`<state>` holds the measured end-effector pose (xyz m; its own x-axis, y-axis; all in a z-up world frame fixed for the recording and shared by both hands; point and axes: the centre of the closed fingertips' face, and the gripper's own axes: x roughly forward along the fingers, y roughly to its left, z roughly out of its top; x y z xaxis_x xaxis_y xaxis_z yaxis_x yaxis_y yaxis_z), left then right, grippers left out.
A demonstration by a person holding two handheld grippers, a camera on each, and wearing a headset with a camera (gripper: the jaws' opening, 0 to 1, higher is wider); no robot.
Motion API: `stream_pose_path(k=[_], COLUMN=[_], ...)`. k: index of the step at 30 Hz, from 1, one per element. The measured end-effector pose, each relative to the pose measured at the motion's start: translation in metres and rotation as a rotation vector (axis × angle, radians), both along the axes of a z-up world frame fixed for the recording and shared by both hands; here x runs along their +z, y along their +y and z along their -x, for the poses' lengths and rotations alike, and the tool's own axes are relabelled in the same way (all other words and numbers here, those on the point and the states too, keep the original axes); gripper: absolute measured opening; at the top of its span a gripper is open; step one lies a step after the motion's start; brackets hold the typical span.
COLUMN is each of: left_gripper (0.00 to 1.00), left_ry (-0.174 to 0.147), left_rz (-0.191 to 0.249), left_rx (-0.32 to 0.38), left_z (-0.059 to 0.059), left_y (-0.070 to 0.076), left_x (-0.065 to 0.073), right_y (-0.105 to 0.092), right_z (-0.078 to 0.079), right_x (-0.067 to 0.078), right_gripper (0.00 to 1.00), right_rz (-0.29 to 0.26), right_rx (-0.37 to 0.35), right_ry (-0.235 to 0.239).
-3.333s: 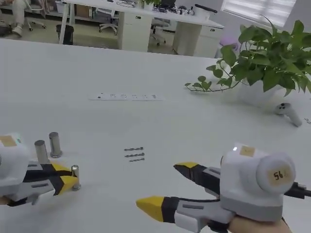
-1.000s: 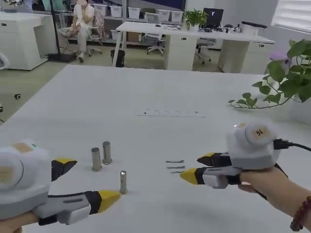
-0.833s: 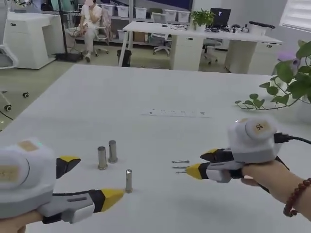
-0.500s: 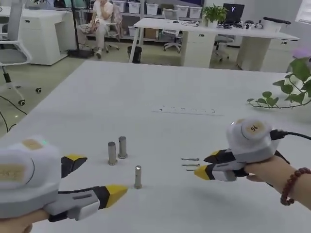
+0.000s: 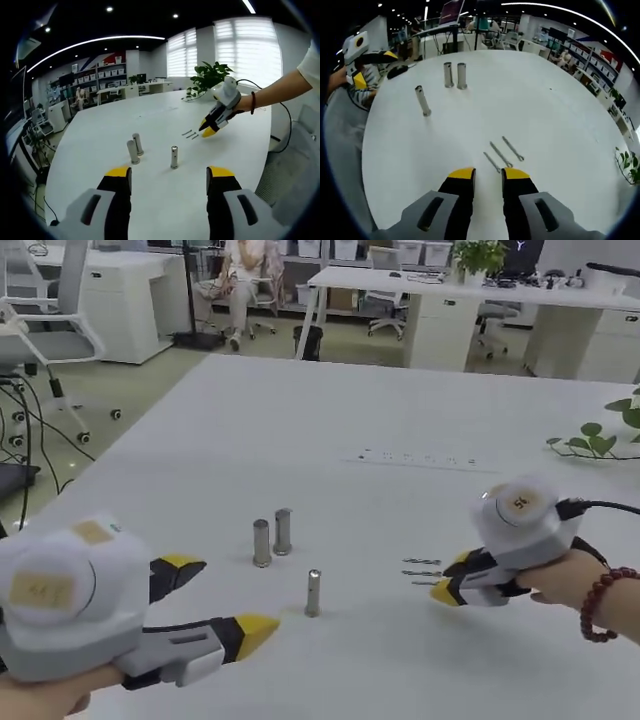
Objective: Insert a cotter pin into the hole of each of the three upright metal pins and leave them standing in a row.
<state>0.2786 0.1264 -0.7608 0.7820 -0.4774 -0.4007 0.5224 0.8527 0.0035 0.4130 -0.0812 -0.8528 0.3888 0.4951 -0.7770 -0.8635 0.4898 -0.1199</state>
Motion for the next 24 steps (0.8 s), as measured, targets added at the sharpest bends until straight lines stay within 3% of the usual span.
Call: stream_pose_path(k=[15, 17, 18, 24], left_gripper=[0.57, 0.56, 0.55, 0.54], left_ry=[0.001, -0.002, -0.001, -0.003], left_rz=[0.018, 0.027, 0.028, 0.029], left_rx=[0.01, 0.012, 0.012, 0.01], left_z=[-0.002, -0.003, -0.003, -0.004], left_y=[0.005, 0.006, 0.005, 0.006], left_x=[0.0, 0.0, 0.0, 0.001], right_y=[0.002, 0.0, 0.002, 0.008], right_z=[-0.009, -0.009, -0.01, -0.005], right_x=[-0.011, -0.014, -0.012, -0.012], right_gripper=[0.17, 0.17, 0.16, 0.13], right_rz=[0.037, 0.063, 0.048, 0.068], right_rx=[0.058, 0.077, 0.072, 0.09], right_ry=[0.028, 0.032, 0.033, 0.072])
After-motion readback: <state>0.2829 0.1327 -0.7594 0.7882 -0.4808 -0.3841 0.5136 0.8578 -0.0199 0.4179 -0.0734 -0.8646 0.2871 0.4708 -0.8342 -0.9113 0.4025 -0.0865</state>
